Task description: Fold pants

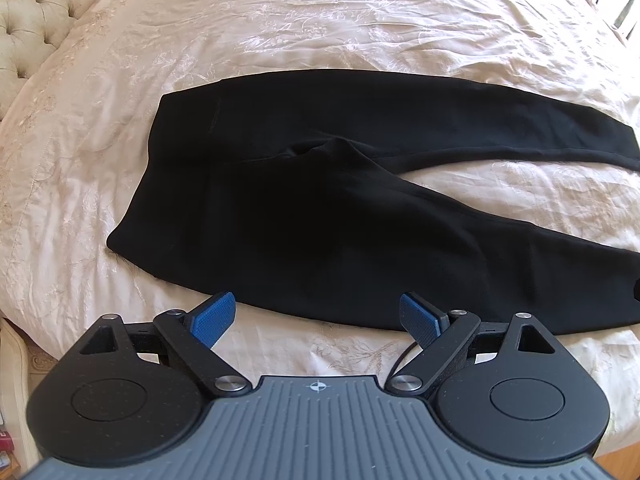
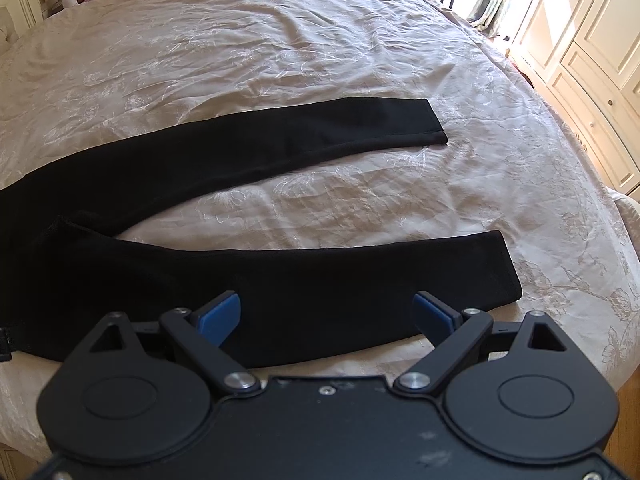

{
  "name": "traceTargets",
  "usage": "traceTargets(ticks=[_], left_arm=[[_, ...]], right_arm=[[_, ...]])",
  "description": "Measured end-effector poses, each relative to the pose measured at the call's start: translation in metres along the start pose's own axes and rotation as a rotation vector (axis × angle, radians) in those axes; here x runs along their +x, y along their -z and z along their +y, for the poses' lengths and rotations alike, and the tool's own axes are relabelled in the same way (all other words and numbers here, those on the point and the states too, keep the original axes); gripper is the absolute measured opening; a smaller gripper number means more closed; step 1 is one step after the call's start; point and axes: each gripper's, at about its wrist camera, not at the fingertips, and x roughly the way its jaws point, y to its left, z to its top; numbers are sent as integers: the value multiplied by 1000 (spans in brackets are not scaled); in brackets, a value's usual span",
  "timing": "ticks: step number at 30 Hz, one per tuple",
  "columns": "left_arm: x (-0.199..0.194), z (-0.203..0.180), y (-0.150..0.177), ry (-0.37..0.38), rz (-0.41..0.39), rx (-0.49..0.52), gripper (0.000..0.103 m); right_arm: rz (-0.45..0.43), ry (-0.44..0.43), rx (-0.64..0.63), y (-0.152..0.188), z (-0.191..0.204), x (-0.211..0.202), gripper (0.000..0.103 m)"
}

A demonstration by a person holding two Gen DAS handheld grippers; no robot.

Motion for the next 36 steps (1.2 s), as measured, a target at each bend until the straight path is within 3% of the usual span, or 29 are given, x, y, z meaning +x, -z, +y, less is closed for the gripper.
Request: traceTargets(ticks=[7,13,17,23,28,36], left_arm=[[4,8,-3,17,-9,4,90],[-1,17,-8,22,-115,44,90],[-1,22,-13,26,-157,74,90],[4,34,-19,39,-122,83,90],[-12,46,-24,43,-136,91,90],[-39,53,-39,86,-194,94,90]], right_arm=[[-35,14,-15,4,10,-3,96],[-70,39,-47,8,21,-5,96],[-155,76,-103,13,35,-13,96],[-136,68,-132,14,52,-12,96],[-120,89,-100,17,62,-13,96],[-127,48,-42,13,69,-17,96]])
